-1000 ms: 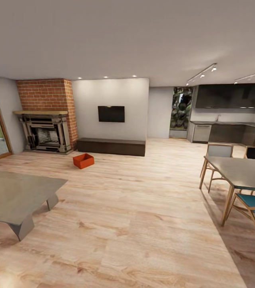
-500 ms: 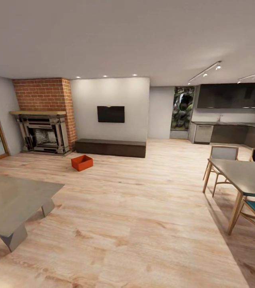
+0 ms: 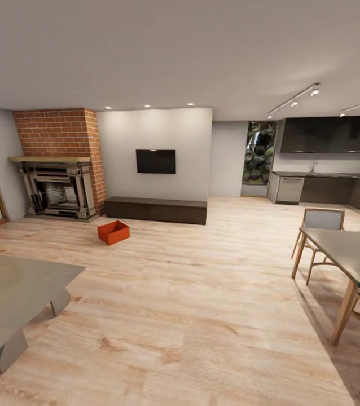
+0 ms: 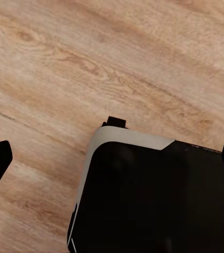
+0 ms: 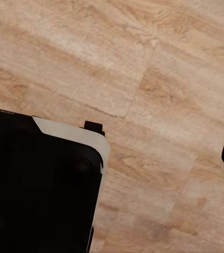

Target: Move the two storage containers from the living room to the garage. In the garage, place one container on the floor and stack the other container on top of it (either order is fine).

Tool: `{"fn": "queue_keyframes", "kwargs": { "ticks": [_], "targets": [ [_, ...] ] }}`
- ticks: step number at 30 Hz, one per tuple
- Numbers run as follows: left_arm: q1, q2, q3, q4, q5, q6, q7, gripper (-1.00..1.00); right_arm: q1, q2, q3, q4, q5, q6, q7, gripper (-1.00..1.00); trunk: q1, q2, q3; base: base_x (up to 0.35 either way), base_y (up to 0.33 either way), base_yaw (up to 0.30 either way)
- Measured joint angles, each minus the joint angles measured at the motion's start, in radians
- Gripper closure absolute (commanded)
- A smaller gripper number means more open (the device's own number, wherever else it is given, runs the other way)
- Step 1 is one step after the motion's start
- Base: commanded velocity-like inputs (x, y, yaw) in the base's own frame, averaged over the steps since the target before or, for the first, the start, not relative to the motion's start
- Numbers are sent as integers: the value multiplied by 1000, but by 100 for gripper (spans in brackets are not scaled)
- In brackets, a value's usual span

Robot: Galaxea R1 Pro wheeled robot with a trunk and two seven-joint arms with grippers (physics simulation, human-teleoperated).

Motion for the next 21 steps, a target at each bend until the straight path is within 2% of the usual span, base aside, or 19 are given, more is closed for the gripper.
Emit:
{"fn": "queue_keyframes", "kwargs": {
  "ticks": [11, 16, 21],
  "targets": [
    [0, 0, 0, 0, 0, 0, 0, -100, 0, -6, -8, 0, -11, -17, -1, -100, 0, 0, 0, 322, 0, 0],
    [0, -2, -1, 0, -3, 0, -2, -100, 0, -8, -12, 0, -43, -18, -2, -100, 0, 0, 0, 322, 0, 0],
    [0, -1, -1, 0, -3, 0, -3, -100, 0, -8, -11, 0, -53, -20, -2, -100, 0, 0, 0, 322, 0, 0]
  ]
}}
